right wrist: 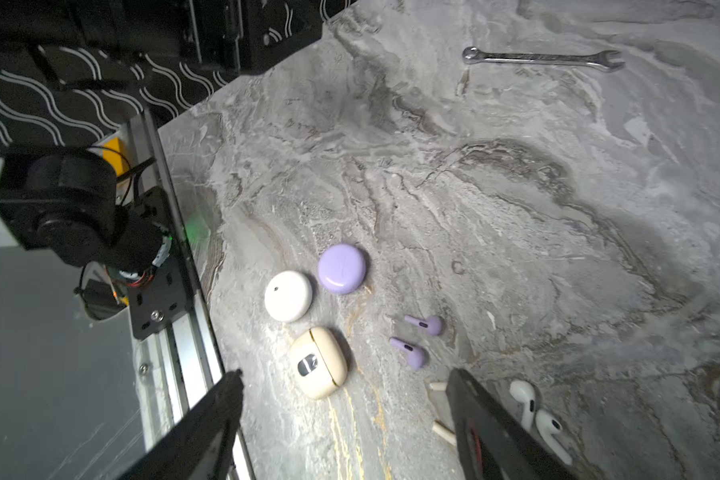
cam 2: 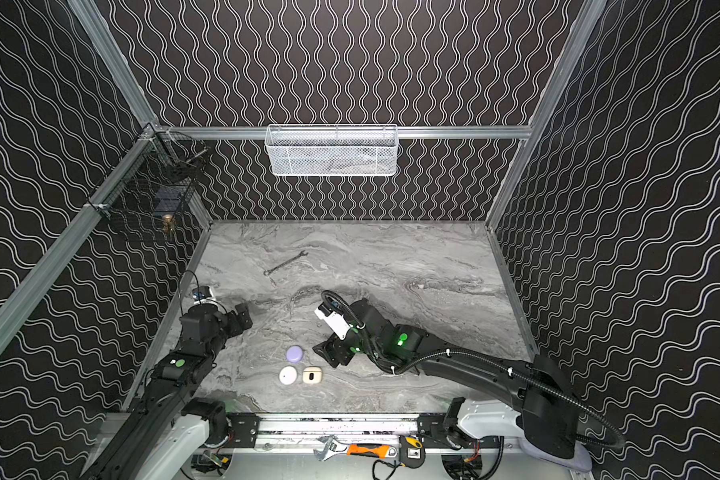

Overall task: Insert the wireless bluetooth earbuds into the charging case
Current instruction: 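Reach the right gripper down over the beige charging case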

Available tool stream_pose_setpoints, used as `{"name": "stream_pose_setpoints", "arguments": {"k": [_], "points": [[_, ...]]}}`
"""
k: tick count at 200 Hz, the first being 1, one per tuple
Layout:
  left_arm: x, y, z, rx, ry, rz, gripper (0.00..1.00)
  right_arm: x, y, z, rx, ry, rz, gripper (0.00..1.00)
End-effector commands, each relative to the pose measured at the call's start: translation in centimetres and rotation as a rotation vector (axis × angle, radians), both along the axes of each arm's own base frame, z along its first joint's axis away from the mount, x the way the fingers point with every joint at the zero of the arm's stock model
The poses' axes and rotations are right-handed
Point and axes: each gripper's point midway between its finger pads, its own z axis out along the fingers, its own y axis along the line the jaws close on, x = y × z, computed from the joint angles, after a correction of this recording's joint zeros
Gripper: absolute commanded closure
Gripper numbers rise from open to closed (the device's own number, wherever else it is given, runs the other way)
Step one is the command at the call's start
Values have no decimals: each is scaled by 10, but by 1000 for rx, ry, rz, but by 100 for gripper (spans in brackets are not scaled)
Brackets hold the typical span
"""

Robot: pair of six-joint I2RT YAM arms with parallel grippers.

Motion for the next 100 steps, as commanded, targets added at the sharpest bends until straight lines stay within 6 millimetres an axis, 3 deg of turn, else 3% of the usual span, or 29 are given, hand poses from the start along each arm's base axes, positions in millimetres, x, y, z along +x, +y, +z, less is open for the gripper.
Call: {"name": "stream_pose_setpoints", "arguments": {"k": [1,15,37,56,76,79,100], "points": [[-5,-2,8,-21,-35,-9,1,-27,-13,-37,-159,31,81,20],[-8,-8,9,-50,-58,-44,1,-35,-4,-40,-179,29,112,14],[-10,-19,12,-59,-31,-112,1,-36,8,-53,-243,62,138,14],[-14,-17,2,-50,70,-99,1,-36,19,-65,-266,81,162,14],[-7,-42,-16,-120,83,-213,8,-31,27,-80,-311,89,168,14],[-7,-43,-17,-122,90,-218,9,-28,33,-75,-302,82,169,14],[-7,-38,-16,-113,84,-191,6,-27,41,-93,-363,100,204,15]]}}
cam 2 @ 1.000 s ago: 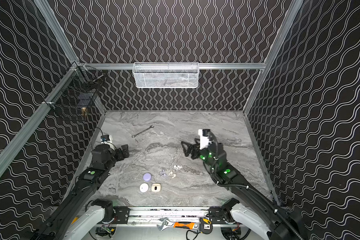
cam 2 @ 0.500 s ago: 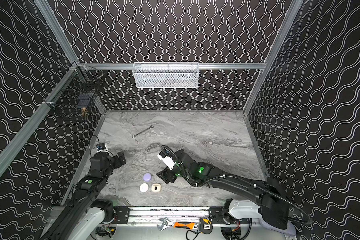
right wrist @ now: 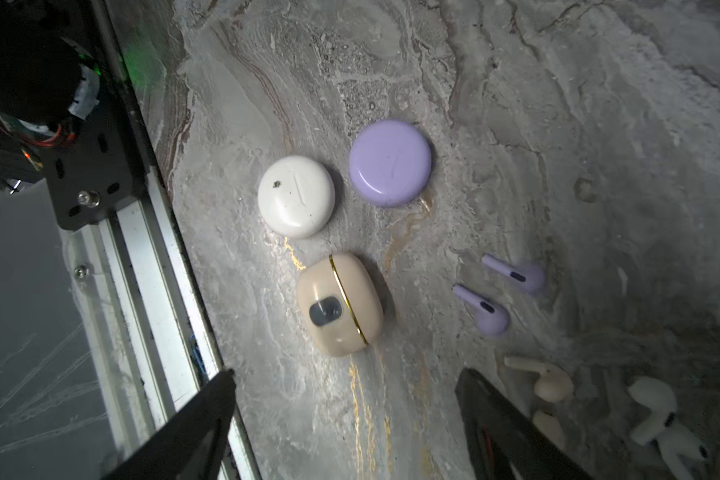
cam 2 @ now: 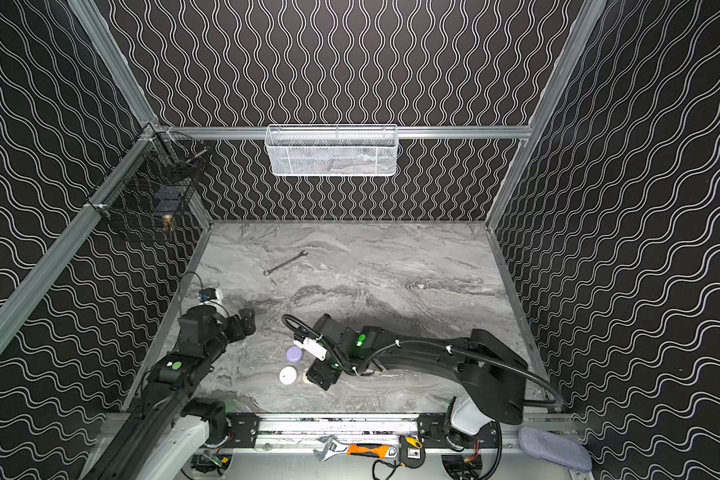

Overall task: Insert the wireless bluetooth earbuds into the charging case
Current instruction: 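Reach the right gripper down over the beige charging case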

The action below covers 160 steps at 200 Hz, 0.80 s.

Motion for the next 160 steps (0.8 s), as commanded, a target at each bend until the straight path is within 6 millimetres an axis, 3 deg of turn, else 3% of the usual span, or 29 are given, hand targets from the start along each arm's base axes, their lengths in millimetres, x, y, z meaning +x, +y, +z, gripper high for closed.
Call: {"name": "stream_pose_setpoints", "arguments": {"k": [1,17,54,160], "points": [[3,-6,6,-25,-37,-27,6,-1,6,-14,-57,11,53,15],[1,-5,9,-31,-59,-22,5,4,6,-30,-120,2,64,16],[-6,4,12,-21,-76,25,3,5,10,-47,-177,21,85,18],[-4,5,10,-14,-62,33,3,-15,8,-67,-213,88,136,27]]}}
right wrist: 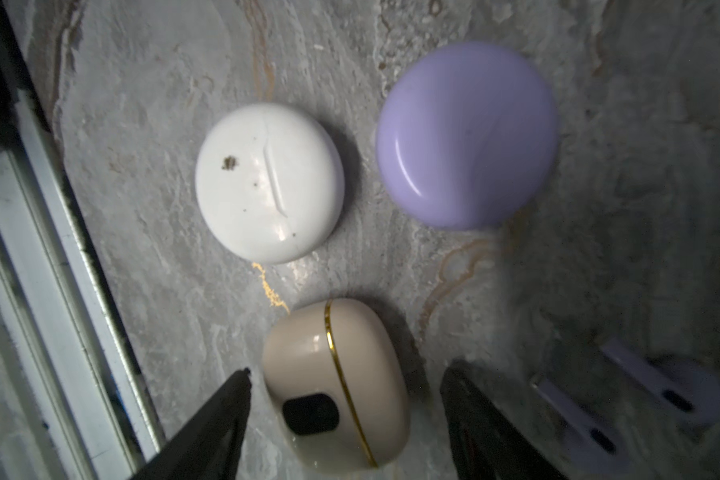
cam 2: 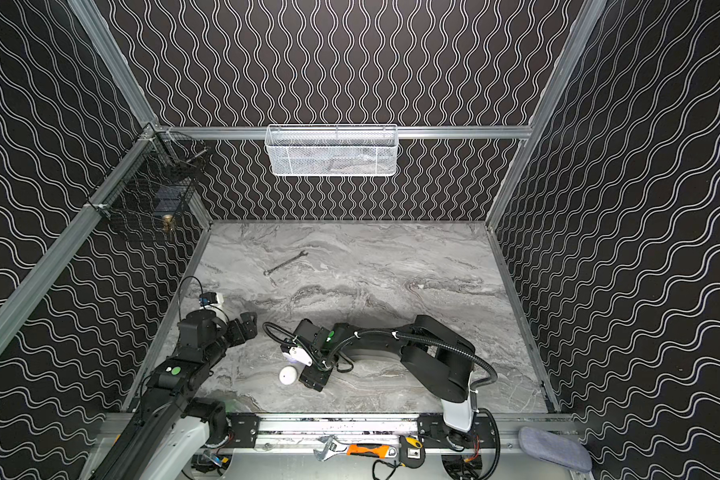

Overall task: Insert the wireless bluetooth earbuds into the charging case
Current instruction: 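Reach the right gripper down over the beige charging case, then close the right gripper on the beige charging case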

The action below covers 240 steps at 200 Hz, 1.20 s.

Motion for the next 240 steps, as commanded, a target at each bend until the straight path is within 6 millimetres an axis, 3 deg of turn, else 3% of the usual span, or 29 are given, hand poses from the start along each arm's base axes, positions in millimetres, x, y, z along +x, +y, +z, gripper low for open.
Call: {"name": "stream_pose_setpoints", "arguments": {"k": [1,34,77,161,194,220,240], "points": [[1,1,3,-6,-9,14,3,-6,-4,-4,-22,16,15,27],[1,1,2,-6,-6,12,3,-5,-7,-8,-43,-19,-3,30],[2,1,3,-7,-11,11,3,-9,-10,-14,-73,-54,-9,44],[1,0,3,-8,-9,6,3,-18,-13,-15,-66,-87,-18,43],[1,1,3,-8,-13,10,3,-19,-15,-16,-72,-99,-23,54],[2,-2,2,-13,-5,-7,3,-13,-13,-9,-47,-130,-57,61],[2,-3,8,-6,13,-16,5,-4,-7,10,5,-171,-102,66]]}}
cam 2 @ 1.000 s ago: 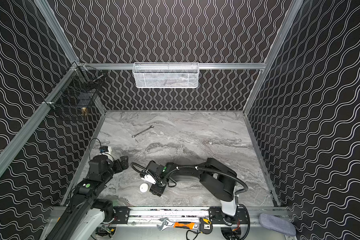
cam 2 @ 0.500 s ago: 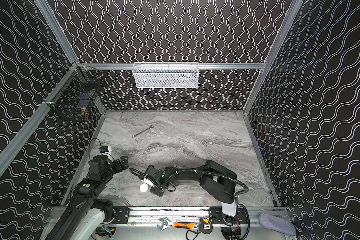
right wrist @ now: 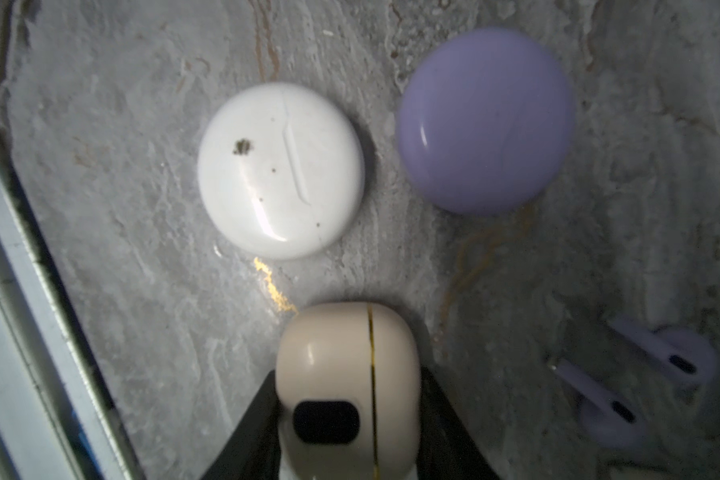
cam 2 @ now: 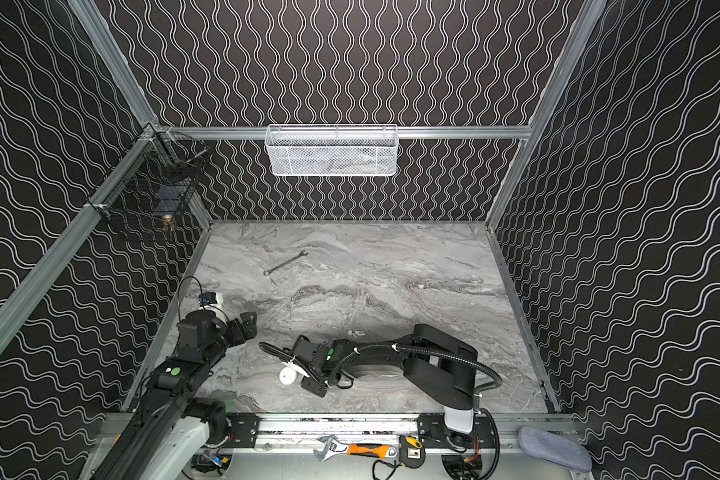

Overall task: Insert the wireless bluetooth earbuds into the charging case
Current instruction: 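Close the right gripper on the beige charging case, then lift the beige case toward the left gripper while the left arm reaches in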

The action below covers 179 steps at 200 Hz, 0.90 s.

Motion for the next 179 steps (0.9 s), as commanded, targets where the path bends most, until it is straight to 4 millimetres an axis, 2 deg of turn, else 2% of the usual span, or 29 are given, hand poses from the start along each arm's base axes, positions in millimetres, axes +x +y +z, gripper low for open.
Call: {"name": "stream_pose_setpoints", "arguments": {"k": [1,13,31,45,61,66,92,111,139,157,179], "points": [[2,-3,10,-5,4,-13,5,6,-3,15,18,-32,-58,66],[1,-3,19,-35,-2,0,4,16,3,36,81,-83,-105,70],[3,-22,46,-144,-71,-62,3,31,18,79,227,-178,-130,72],[6,-36,59,-198,-74,-106,2,45,28,121,357,-292,-124,75],[13,-46,63,-243,-12,-127,2,56,34,173,508,-443,-87,78],[14,-50,67,-246,6,-149,2,55,29,172,513,-477,-57,78],[18,-82,88,-310,-29,-336,2,61,17,219,622,-710,21,79],[19,-96,105,-342,-109,-431,4,64,0,231,669,-822,64,79],[21,-109,127,-352,-199,-535,7,88,-32,248,707,-866,18,79],[22,-134,140,-444,-261,-684,15,101,-48,249,700,-878,2,80],[19,-160,151,-466,-361,-816,17,111,-60,252,671,-948,-4,81]]}}
